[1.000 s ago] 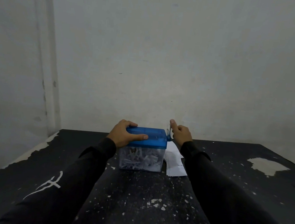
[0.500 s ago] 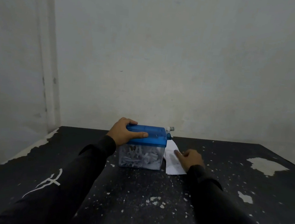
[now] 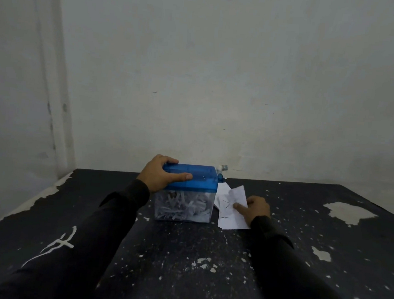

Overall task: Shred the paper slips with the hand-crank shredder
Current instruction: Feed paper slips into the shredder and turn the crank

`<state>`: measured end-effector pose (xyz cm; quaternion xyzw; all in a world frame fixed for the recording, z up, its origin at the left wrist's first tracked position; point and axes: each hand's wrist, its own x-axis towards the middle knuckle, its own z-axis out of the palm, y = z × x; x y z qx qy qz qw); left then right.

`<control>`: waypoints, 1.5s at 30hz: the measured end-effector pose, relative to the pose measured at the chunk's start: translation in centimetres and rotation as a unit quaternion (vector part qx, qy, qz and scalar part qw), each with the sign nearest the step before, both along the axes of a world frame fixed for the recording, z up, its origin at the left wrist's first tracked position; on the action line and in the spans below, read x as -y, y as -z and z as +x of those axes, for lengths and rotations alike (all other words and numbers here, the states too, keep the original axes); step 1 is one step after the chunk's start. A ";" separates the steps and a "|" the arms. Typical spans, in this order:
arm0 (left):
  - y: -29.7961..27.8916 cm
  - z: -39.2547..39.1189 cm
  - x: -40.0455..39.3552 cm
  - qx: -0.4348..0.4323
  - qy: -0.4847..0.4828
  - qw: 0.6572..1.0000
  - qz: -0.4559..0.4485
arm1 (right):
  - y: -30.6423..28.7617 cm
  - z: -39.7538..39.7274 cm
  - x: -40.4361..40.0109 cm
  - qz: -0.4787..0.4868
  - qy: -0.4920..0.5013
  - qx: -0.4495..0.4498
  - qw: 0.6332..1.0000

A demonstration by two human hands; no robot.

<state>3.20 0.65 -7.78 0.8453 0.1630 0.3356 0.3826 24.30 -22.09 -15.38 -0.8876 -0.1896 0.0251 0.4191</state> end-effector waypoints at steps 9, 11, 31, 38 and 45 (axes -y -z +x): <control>0.0 0.0 0.2 -0.002 -0.001 1.000 -0.004 | -0.3 -0.1 0.6 0.080 -0.006 0.018 0.997; -0.1 -0.2 0.4 0.002 0.003 1.000 -0.009 | -0.4 0.0 0.9 0.093 -0.010 0.016 0.995; -5.2 0.0 4.5 0.029 0.105 0.994 0.017 | -13.9 -8.3 -5.3 0.295 -0.257 0.120 0.912; -5.2 0.8 2.7 0.029 0.049 0.996 0.066 | -14.7 -8.4 -8.6 0.196 -0.304 0.050 0.931; -4.4 0.4 1.3 0.055 0.024 0.998 0.028 | -14.1 -7.7 -8.6 0.209 -0.276 0.109 0.932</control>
